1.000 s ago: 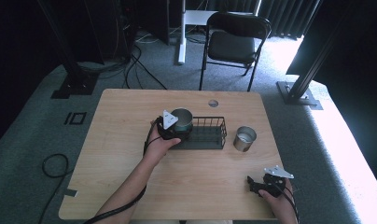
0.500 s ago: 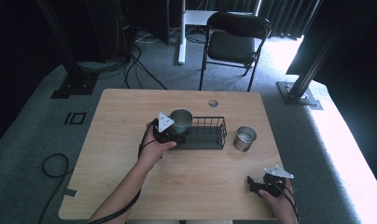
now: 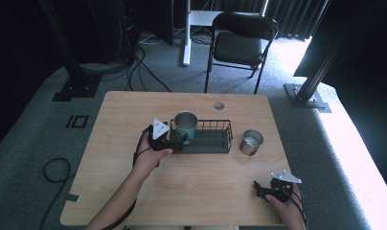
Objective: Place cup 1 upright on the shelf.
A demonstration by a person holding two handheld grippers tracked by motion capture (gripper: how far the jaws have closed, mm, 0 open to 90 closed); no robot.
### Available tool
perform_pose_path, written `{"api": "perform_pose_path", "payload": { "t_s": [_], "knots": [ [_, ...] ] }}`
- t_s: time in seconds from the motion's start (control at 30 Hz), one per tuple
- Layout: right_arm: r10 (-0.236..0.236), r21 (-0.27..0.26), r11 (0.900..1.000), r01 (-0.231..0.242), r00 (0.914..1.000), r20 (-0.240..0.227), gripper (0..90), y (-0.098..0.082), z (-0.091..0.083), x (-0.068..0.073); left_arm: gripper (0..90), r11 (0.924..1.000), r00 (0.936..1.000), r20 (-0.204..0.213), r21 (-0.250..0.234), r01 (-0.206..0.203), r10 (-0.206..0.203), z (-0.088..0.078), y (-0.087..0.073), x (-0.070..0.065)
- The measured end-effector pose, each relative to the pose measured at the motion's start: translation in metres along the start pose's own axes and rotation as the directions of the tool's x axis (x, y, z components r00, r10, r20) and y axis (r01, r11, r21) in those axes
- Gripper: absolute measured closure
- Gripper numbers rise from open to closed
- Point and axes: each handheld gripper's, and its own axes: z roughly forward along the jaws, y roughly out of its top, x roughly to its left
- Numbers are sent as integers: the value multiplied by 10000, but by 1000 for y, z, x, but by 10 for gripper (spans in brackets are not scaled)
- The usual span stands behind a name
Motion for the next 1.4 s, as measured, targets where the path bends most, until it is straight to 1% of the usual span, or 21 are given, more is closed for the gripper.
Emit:
{"api": "perform_pose_path", "payload": {
  "t_s": [0.23, 0.3, 0.4, 0.47, 0.6, 0.77, 0.83, 0.9, 1.13, 1.27, 1.4],
  "knots": [
    [1, 1, 10000, -1, 10000, 0, 113, 0, 0, 0, 92, 9999, 9998, -192, 106, 63, -61, -12, -8, 9],
    [5, -1, 10000, -5, 10000, 0, 113, 0, 0, 0, 92, 9998, 9998, -191, 168, 53, -50, -15, -11, 12],
    [5, -2, 10000, -5, 10000, 1, 112, 0, 0, 0, 92, 9996, 9995, -244, 210, 213, -208, -20, -16, 15],
    [7, -2, 10000, -7, 10000, 1, 113, 0, 0, 0, 92, 9993, 9992, -328, 280, 235, -226, -23, -20, 19],
    [1, -1, 10000, -1, 10000, -1, 113, 0, 0, 0, 92, 9974, 9974, -401, 392, 611, -595, -31, -27, 29],
    [5, 0, 10000, -5, 10000, 1, 113, 0, 0, 0, 92, 9961, 9955, -624, 477, 739, -708, -42, -37, 41],
    [4, -1, 10000, -4, 10000, 1, 112, 0, 0, 0, 93, 9939, 9939, -749, 684, 866, -814, -46, -41, 45],
    [2, 2, 10000, -2, 10000, 0, 112, 0, 0, 0, 94, 9911, 9916, -813, 796, 1068, -1003, -50, -45, 48],
    [3, 0, 10000, -3, 10000, 2, 113, 0, 0, 0, 95, 9887, 9900, -953, 980, 1135, -1042, -59, -58, 55],
    [5, 3, 10000, -5, 10000, 1, 112, 0, 0, 0, 95, 9868, 9899, -960, 1134, 1152, -1046, -63, -64, 58],
    [-5, 7, 10000, 5, 10000, -8, 112, 0, 0, 0, 95, 9841, 9885, -997, 1251, 1258, -1137, -67, -70, 61]
  ]
}}
